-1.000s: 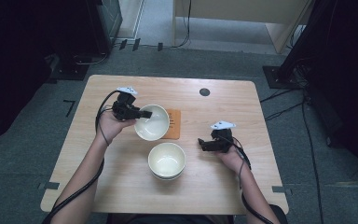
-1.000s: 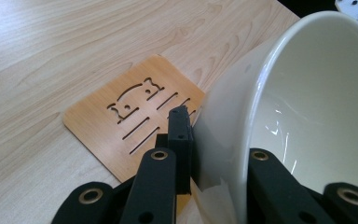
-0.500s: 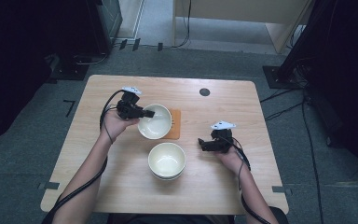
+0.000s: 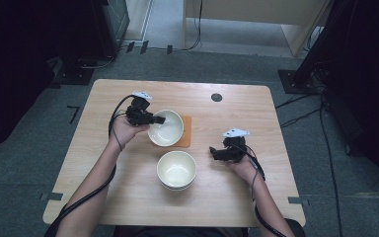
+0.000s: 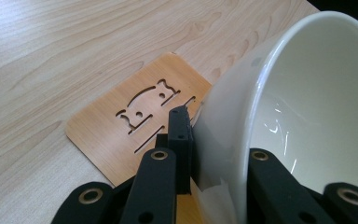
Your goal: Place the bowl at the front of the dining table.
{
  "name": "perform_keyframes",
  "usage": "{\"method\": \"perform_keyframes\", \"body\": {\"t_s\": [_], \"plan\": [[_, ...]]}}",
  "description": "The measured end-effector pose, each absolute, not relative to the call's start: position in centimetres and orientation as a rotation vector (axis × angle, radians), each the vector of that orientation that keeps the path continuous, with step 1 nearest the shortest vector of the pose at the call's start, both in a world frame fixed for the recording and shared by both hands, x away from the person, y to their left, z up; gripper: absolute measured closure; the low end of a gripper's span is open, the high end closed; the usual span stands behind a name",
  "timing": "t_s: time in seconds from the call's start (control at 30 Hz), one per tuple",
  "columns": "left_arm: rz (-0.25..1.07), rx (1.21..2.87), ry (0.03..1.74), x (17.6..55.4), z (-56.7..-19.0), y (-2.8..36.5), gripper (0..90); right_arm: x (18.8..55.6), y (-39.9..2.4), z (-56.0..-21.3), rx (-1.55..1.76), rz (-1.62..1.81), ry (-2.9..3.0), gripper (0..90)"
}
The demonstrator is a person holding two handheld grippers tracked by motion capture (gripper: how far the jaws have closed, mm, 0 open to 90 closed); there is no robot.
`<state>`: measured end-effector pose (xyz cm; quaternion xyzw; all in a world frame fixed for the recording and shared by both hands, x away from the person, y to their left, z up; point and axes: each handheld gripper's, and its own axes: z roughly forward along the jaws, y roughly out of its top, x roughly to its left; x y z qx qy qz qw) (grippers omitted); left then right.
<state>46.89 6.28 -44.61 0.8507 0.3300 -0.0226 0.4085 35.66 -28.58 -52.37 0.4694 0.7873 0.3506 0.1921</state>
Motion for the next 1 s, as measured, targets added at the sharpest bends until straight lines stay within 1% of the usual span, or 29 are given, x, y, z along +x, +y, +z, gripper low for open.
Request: {"method": "perform_keyframes", "body": {"t_s": [1.0], "plan": [[-0.024, 2.156, 0.895, 47.8, -46.8, 4.9, 81.1, 35.6, -28.5, -52.4, 1.309, 0.987, 2.222, 9.6]]}}
